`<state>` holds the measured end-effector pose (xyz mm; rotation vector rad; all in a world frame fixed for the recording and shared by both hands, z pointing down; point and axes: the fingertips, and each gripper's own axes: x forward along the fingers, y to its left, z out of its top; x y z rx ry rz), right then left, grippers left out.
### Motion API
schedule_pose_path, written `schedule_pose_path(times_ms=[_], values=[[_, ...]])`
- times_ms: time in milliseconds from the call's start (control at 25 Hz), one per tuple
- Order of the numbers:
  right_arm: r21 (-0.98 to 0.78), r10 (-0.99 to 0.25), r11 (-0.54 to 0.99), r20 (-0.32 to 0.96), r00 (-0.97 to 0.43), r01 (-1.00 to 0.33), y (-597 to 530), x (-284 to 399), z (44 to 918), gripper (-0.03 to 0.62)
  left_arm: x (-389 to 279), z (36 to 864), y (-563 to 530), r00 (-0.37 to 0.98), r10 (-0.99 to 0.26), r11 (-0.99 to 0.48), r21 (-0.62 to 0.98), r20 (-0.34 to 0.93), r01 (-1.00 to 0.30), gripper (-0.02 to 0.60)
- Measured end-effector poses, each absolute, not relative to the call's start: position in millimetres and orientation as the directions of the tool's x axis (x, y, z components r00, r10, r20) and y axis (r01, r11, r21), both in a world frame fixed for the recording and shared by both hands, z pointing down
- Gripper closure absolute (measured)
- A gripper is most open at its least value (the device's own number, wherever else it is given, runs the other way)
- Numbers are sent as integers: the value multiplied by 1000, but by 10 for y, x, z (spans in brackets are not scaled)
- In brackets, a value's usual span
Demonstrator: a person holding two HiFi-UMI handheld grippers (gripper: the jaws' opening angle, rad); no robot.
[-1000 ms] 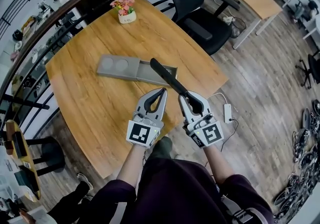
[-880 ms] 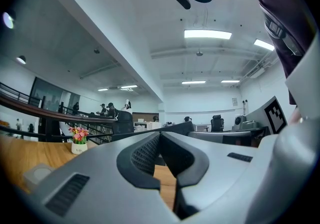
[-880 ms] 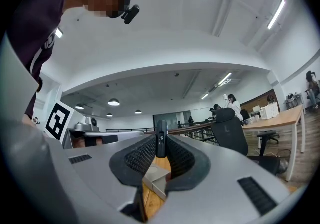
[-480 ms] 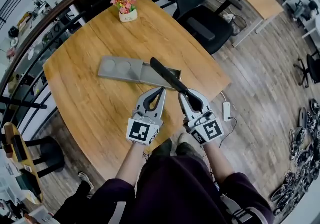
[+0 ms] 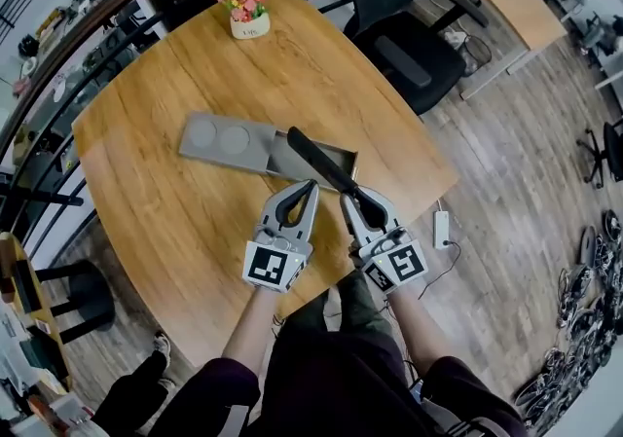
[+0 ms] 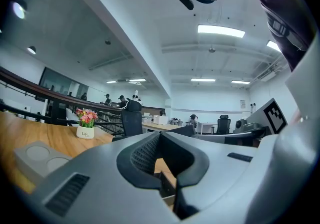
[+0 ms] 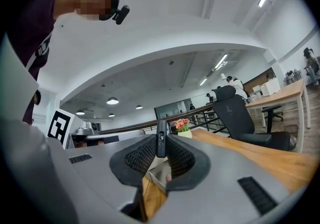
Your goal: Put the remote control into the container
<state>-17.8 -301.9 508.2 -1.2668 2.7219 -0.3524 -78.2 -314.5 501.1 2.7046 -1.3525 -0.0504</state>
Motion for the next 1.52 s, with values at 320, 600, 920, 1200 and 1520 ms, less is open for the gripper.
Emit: schedule_pose_path(times_ms=[320,600,920,1200,1520], values=[[-500,-692,594,82,-717,-630,-3198,-91,5625,516,-814,5113,-3264,583,-812,-574,124,40,-809,569],[-649,-635,470,222,-740,-598,-3504,-229,6093,516,-824,5099,-3249,578,-816,-569,136,32,-811,569],[-618,-634,440,299,-713,-651,-3621,-323,6239,516,-888,5211,-3250,574,-816,-562,139,66,-815,569],[-540,-630,438,385,-674,-719,-3567,-254,6385,418,-835,5246,-3253,585,-808,-572,149,65,-807,569],[-463,-629,426,466,-622,-777,-3469,-85,6478,414,-758,5243,-3225,595,-801,-581,157,69,-799,569]])
